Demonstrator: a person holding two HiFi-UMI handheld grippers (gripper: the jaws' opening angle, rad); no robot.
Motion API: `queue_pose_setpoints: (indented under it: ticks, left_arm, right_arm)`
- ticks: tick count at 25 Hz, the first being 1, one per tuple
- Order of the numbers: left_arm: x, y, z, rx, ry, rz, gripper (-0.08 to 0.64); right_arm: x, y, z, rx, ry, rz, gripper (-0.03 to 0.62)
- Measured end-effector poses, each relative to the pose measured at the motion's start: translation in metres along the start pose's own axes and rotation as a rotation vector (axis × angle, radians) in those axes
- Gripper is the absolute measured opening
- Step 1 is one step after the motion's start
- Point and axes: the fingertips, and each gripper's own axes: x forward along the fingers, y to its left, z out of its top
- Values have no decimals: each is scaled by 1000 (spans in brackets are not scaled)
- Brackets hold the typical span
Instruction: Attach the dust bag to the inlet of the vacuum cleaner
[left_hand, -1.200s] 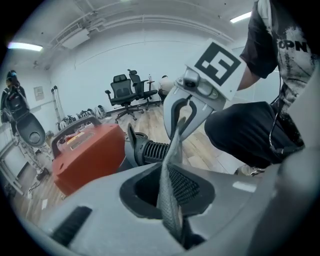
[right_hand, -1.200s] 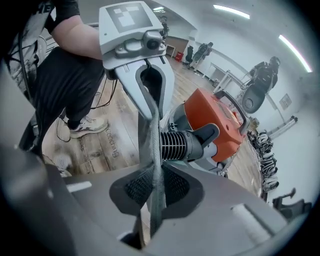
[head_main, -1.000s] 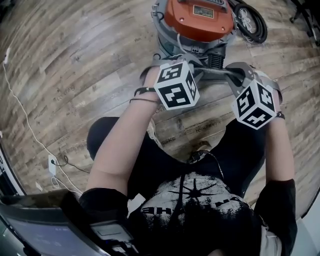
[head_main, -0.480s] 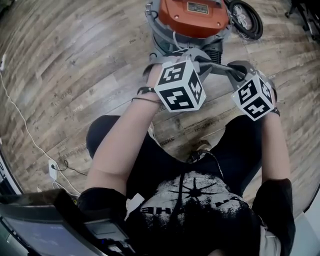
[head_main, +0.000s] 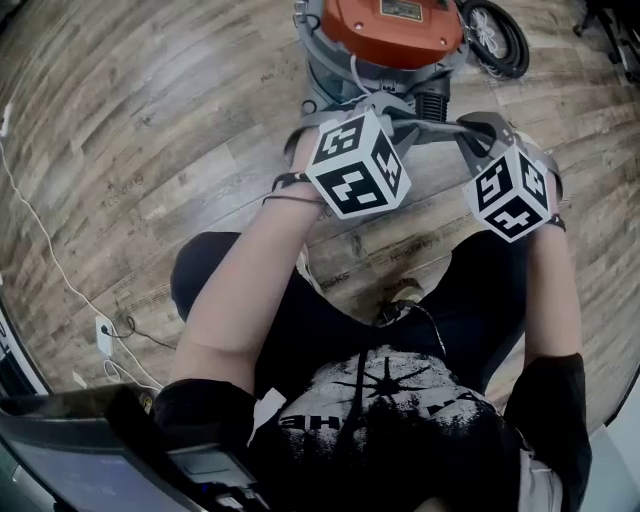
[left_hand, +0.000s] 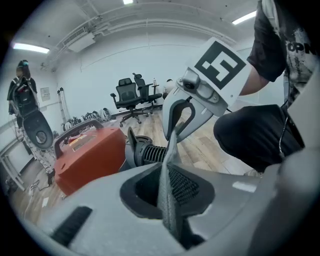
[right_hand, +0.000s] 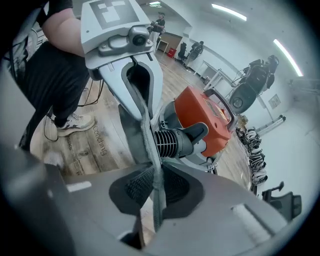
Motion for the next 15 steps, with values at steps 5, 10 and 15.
queue_pose_setpoints:
  ticks: [5,10,15]
  left_arm:
    - [7,6,-18,-21,77,9,28]
    - [9,11,-23,-13,105,25,29]
    - [8,10,8,31,7,38,28]
  right_arm:
    - [-13,0,14,-41,-18,-7,32]
    - [-16,-4,22,-55,-37,-17,32]
    - [-2,-12,-8,88,-31,-16,35]
